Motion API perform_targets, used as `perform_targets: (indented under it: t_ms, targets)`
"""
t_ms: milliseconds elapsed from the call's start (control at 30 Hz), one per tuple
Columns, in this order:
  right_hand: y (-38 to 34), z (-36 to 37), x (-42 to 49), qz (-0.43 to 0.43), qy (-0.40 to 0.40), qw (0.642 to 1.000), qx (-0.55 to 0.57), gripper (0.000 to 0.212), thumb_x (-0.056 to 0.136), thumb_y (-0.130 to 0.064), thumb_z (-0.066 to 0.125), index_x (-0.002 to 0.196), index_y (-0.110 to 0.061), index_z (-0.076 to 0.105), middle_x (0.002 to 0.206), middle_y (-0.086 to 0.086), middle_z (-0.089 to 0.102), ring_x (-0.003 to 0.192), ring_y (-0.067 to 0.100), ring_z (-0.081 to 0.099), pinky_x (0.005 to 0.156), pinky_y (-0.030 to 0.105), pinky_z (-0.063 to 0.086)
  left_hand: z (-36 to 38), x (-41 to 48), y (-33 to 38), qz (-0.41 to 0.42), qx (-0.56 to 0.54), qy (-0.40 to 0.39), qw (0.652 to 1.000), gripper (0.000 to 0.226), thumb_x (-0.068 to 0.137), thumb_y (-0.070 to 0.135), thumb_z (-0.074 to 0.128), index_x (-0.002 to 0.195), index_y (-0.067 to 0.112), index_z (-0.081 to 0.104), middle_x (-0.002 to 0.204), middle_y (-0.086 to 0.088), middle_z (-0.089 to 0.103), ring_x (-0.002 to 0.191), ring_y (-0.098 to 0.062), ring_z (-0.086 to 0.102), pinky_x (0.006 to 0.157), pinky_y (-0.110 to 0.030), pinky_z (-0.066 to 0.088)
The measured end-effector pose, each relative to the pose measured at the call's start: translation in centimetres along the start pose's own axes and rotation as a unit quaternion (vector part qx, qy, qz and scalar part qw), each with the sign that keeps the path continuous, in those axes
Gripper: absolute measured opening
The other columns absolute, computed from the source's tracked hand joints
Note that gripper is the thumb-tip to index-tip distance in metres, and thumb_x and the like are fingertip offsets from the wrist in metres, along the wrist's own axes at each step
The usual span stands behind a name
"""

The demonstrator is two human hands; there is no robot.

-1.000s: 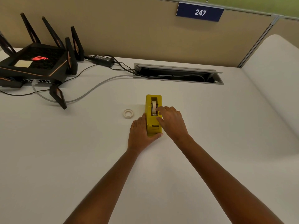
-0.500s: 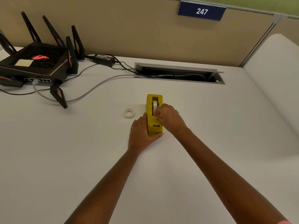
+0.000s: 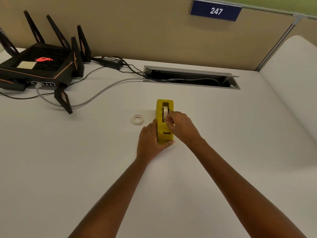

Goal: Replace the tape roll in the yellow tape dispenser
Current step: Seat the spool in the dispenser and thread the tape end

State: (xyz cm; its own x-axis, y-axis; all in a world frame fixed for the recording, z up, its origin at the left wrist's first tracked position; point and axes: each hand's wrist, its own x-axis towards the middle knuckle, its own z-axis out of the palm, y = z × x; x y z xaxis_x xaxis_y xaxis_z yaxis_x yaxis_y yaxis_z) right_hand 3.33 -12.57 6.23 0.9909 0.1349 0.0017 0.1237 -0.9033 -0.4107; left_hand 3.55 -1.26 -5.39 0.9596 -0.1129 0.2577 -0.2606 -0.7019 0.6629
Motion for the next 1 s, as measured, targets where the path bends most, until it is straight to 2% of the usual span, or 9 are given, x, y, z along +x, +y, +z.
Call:
perform_targets:
  t_ms: [167,367,500,667,900,1000]
  targets:
    - [0.49,0.00,0.14,0.004,-0.004,1.000,0.000,0.022,0.090,-0.007,0.050,0.111,-0.002,0.056,0.111,0.018,0.063,0.099,0.030,0.059,0.087,0.039,0.050,0.15,0.13,-0.23,-0.006,-0.012,-0.008,1.000,0.100,0.057,0.082,0.050,0.131,0.016,0.036,0.114,-0.003,0.061,0.103,-0.020,0.057,0.096,-0.041,0.045]
    - [0.28,0.10,0.57,-0.006,-0.054,0.998,-0.019,0.034,0.085,-0.018,0.062,0.117,-0.008,0.058,0.116,0.017,0.058,0.107,0.032,0.055,0.093,0.044,0.048,0.06,0.10,-0.11,0.000,-0.015,-0.002,1.000,0.097,0.057,0.078,0.052,0.130,0.015,0.038,0.111,-0.003,0.063,0.099,-0.019,0.059,0.094,-0.038,0.046]
    - [0.08,0.28,0.86,0.000,-0.055,0.998,-0.021,0.029,0.086,-0.015,0.060,0.113,-0.005,0.060,0.117,0.018,0.058,0.107,0.031,0.055,0.093,0.040,0.048,-0.02,0.10,-0.03,0.005,-0.017,-0.002,1.000,0.098,0.057,0.078,0.053,0.130,0.015,0.038,0.111,-0.003,0.063,0.099,-0.020,0.059,0.093,-0.039,0.046]
    - [0.11,0.42,0.92,0.003,-0.037,0.999,-0.017,0.019,0.090,-0.010,0.053,0.103,-0.001,0.063,0.110,0.018,0.062,0.100,0.029,0.059,0.085,0.033,0.048,0.00,0.04,-0.02,0.001,-0.013,-0.003,1.000,0.103,0.056,0.081,0.049,0.133,0.014,0.036,0.117,-0.004,0.060,0.105,-0.020,0.057,0.096,-0.040,0.045]
    - [0.21,0.44,0.57,0.018,-0.017,1.000,-0.001,0.019,0.090,-0.009,0.051,0.102,0.000,0.062,0.108,0.018,0.064,0.099,0.028,0.059,0.084,0.033,0.048,-0.02,0.03,0.04,-0.002,-0.015,-0.003,1.000,0.107,0.054,0.086,0.044,0.133,0.014,0.035,0.119,-0.005,0.060,0.106,-0.021,0.057,0.096,-0.040,0.046]
    - [0.11,0.38,0.53,0.018,-0.006,1.000,-0.001,0.018,0.090,-0.009,0.050,0.100,0.001,0.062,0.106,0.019,0.065,0.097,0.029,0.060,0.083,0.033,0.048,-0.10,0.01,0.09,0.001,-0.011,0.003,1.000,0.104,0.055,0.080,0.050,0.132,0.012,0.036,0.115,-0.006,0.061,0.102,-0.022,0.058,0.095,-0.040,0.046]
